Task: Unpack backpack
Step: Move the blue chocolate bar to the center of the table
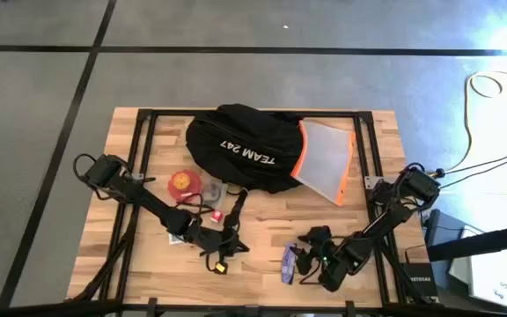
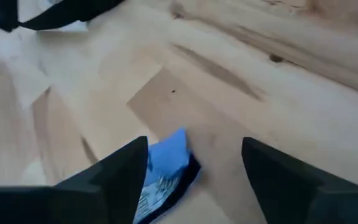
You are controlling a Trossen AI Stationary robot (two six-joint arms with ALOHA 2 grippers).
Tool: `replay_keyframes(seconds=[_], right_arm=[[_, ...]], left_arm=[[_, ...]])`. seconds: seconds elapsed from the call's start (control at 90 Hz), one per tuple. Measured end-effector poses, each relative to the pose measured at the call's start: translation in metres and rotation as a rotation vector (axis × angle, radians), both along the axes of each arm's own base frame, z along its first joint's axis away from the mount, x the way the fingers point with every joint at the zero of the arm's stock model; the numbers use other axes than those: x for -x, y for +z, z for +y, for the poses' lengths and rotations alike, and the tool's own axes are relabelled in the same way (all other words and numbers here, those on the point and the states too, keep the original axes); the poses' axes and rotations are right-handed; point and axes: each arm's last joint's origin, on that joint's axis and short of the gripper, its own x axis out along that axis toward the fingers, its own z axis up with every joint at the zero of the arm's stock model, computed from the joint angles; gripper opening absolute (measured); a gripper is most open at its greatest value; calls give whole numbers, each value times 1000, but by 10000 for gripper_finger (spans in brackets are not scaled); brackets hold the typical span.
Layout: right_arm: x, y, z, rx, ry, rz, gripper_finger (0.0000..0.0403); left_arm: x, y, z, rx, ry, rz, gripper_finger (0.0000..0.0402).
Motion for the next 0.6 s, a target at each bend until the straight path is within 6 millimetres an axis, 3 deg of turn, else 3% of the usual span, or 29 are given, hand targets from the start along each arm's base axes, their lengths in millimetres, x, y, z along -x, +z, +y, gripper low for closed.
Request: replay_keyframes(seconds=[0.222,0.6], right_arm=[[-11,0,-9,-26,3,65,235],[-9,-1,-8,-36,47,111,162]], left_arm=[[1,-2,1,-16,-2,21,0],[2,-4,1,-28,-2,43,0]])
